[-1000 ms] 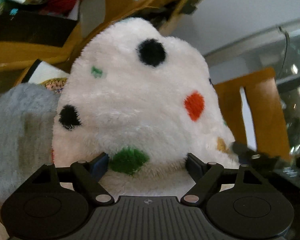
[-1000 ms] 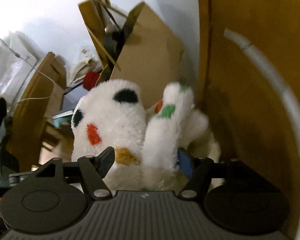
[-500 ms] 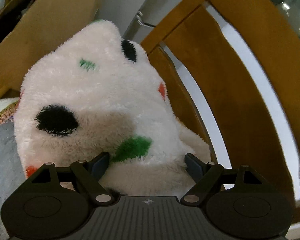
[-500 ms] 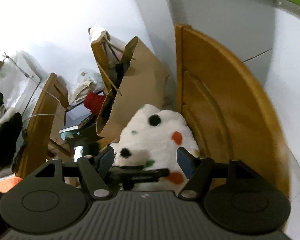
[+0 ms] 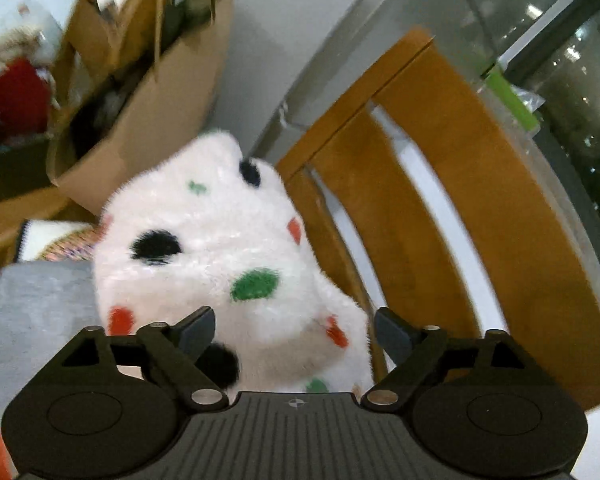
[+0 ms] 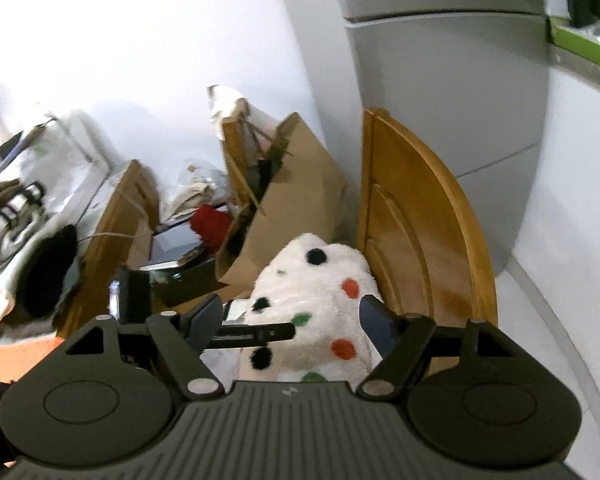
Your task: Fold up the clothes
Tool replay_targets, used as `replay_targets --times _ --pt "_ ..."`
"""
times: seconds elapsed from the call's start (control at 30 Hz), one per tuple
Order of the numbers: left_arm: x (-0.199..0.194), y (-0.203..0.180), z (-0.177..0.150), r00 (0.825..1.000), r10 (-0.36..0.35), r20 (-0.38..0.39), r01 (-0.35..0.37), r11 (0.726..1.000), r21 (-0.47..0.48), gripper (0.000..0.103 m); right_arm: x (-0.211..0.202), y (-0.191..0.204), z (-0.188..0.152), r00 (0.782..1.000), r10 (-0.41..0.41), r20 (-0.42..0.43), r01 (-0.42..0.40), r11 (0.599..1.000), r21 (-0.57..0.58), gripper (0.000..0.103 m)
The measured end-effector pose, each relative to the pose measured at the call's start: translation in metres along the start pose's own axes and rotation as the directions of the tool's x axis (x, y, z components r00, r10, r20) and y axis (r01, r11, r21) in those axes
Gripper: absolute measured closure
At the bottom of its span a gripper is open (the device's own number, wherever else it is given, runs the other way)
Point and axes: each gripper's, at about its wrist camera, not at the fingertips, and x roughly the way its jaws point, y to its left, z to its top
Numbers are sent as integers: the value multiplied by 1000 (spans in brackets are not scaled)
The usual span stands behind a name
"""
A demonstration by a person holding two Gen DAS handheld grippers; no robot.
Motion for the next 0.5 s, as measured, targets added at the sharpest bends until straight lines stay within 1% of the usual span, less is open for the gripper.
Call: replay_targets --times 0.13,0.2,0.27,0.37,0.43,0.5 --pt "-43 -35 -19 995 73 70 -74 997 23 10 -27 9 -7 1000 30 -3 -30 997 -65 15" --pt "-69 -49 -30 989 102 109 -105 994 25 5 -39 14 -13 999 45 -5 -46 994 -95 15" --pt "-98 -64 -42 980 129 152 -135 991 25 4 -52 20 -18 998 62 -7 -62 990 -124 13" --pt "-135 -83 -60 958 188 218 -201 979 37 0 -72 29 -25 996 84 -8 -84 983 -164 13" --pt "-160 -93 -71 939 226 257 -244 969 38 0 -85 36 -29 996 87 5 -84 979 -185 10" --pt "-182 -101 -81 923 251 290 -270 962 28 0 -97 44 -33 996 86 17 -81 976 -204 6"
